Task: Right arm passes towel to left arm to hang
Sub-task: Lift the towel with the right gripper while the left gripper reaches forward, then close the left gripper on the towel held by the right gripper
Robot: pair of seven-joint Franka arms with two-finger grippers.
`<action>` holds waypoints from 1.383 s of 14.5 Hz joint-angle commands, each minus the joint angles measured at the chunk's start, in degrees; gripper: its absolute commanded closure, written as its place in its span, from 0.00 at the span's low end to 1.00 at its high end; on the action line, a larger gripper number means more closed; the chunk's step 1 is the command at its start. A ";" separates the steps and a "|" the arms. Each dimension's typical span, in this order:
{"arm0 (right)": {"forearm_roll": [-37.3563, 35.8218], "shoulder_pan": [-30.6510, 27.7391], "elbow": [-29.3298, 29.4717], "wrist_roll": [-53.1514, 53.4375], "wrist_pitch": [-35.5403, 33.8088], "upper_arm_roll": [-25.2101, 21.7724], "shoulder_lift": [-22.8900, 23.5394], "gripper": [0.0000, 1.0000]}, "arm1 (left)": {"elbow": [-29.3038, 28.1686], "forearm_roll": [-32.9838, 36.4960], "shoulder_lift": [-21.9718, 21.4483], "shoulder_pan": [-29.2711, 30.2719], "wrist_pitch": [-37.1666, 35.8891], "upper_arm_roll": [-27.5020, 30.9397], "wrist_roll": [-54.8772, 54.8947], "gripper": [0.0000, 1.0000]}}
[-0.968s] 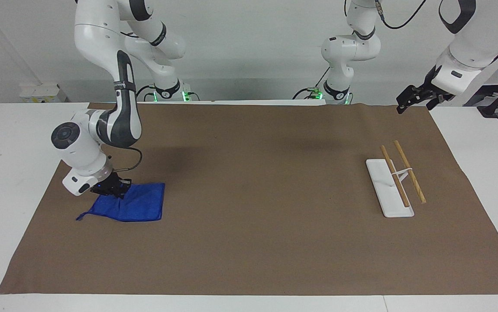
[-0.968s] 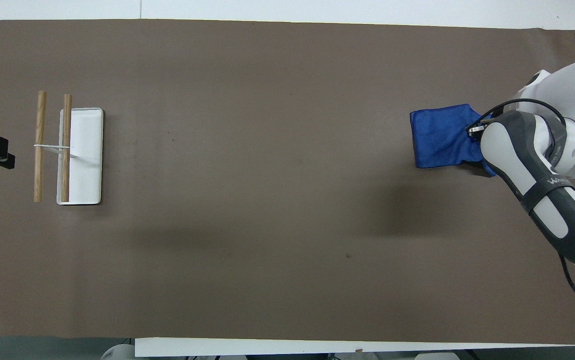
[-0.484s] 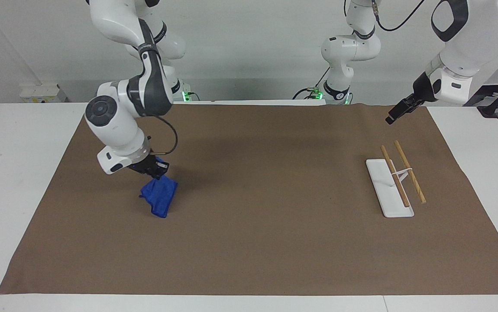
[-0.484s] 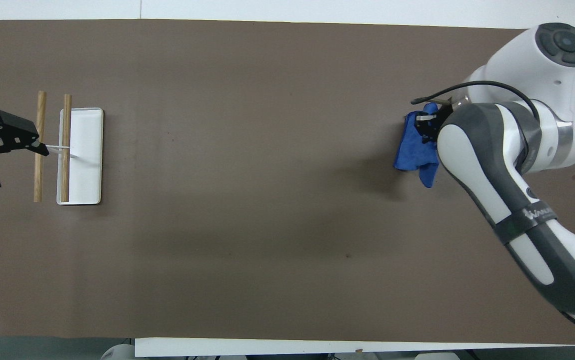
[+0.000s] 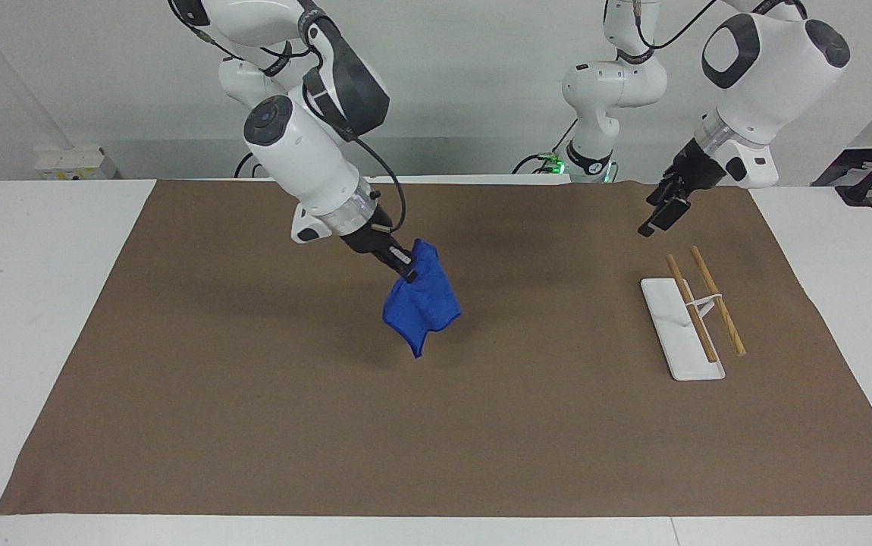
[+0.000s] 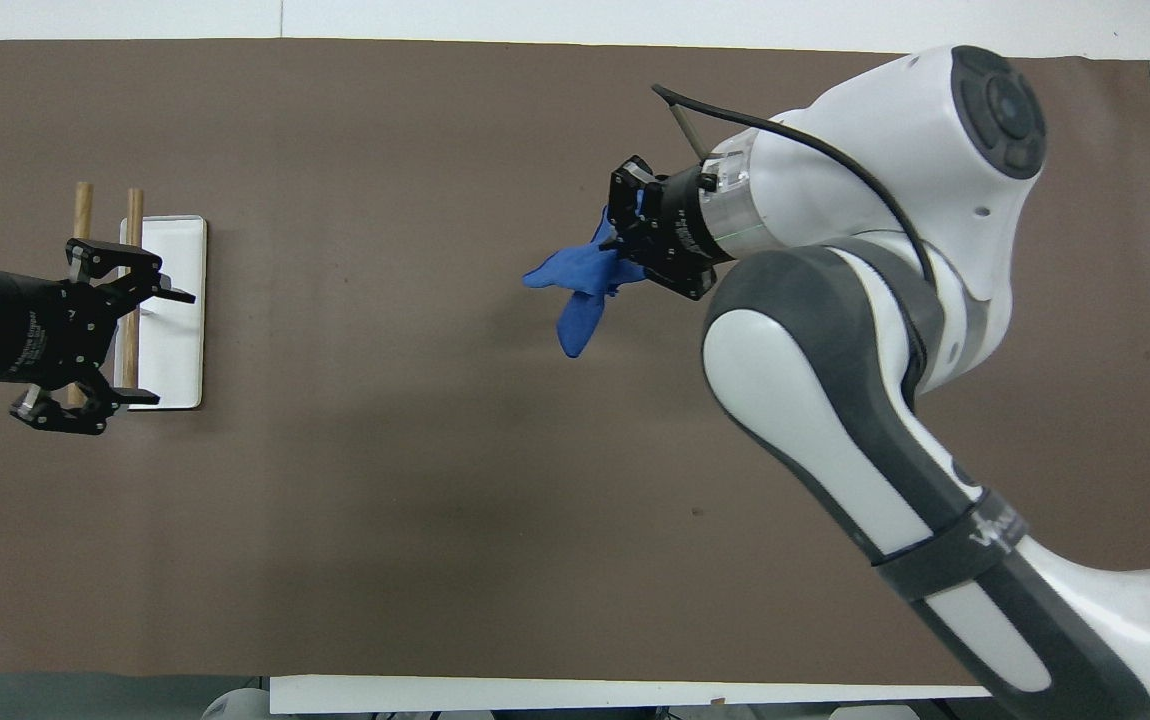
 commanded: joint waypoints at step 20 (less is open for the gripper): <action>3.47 4.63 0.88 32.40 32.59 15.83 8.91 1.00 | -3.71 -12.88 7.43 -3.88 23.97 0.58 -22.45 0.00</action>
